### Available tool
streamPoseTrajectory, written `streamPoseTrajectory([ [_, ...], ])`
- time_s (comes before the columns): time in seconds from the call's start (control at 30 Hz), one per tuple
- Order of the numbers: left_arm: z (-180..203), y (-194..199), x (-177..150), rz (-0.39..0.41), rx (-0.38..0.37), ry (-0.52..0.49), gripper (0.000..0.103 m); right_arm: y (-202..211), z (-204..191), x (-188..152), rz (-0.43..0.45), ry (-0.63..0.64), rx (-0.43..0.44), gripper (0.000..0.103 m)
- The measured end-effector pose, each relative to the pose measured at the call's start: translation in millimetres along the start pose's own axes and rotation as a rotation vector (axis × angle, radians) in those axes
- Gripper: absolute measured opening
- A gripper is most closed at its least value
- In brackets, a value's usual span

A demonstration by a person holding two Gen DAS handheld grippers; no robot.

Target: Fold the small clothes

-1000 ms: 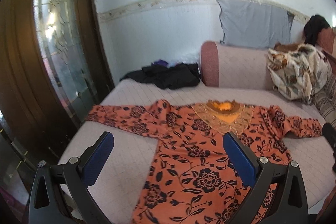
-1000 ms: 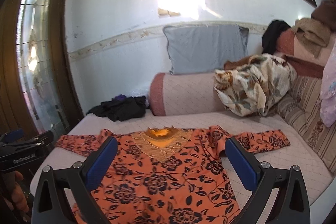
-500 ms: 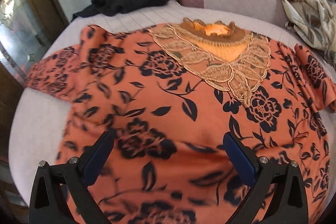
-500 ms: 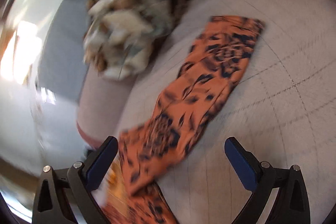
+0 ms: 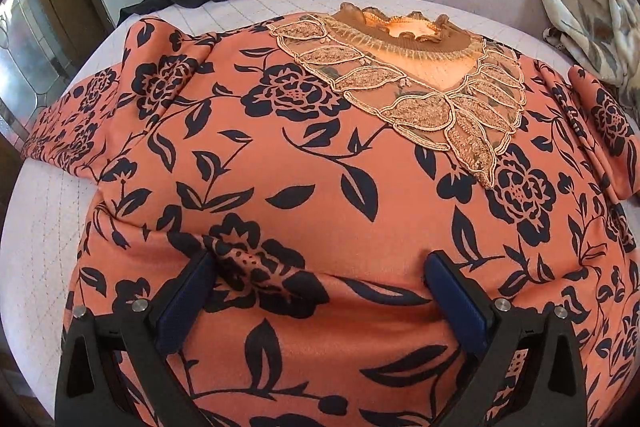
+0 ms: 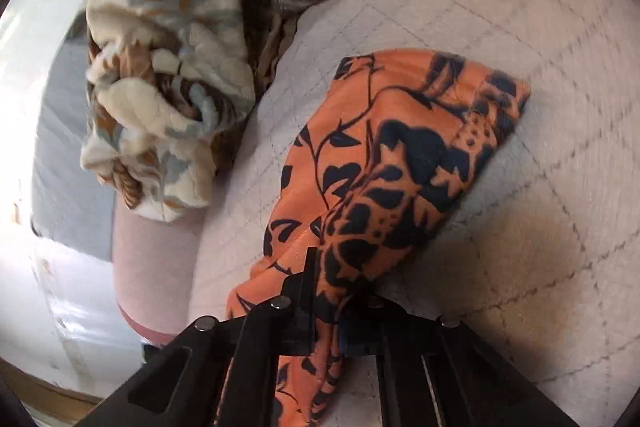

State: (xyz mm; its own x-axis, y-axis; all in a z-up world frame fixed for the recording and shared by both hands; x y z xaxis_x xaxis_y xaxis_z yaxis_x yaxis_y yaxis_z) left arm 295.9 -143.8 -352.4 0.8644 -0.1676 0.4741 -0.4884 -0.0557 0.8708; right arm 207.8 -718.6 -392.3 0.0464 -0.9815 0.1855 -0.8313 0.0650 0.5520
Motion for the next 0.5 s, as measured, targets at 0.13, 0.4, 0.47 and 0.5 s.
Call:
streamPoseTrajectory([
  [0.13, -0.3, 1.7, 8.2, -0.034, 0.016, -0.033, 0.103, 36.1, -69.7, -9.0, 0.112, 0.225, 0.05, 0.007],
  [0.4, -88.6, 54.4, 42.3, 0.204, 0.238, 0.086, 0.103, 101.3, -252.9, -160.2, 0.017, 0.618, 0.454, 0.007],
  [0.47, -122.1, 55.3, 44.9, 0.219, 0.336, 0.137, 0.103, 80.6, -278.4, -216.4, -0.101, 0.687, 0.483, 0.007],
  [0.5, -141.0, 52.7, 46.0, 0.205, 0.375, 0.173, 0.103, 64.9, -287.6, -246.6, -0.161, 0.72, 0.468, 0.007],
])
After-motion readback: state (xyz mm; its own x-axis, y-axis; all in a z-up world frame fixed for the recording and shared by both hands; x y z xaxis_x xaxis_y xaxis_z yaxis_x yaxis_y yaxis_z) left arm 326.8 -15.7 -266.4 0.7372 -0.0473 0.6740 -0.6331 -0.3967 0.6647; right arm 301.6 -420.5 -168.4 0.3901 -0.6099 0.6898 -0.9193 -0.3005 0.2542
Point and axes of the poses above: each gripper's, at about its wrist camera, not at the fingertips, and y roughly against the way its jaws point, z to its right, x to its top, the point moved 3 cm from there along -y, roughly the way its jaws point, and after that the axes turned 5 degrees about x, right-handed, at the moved point
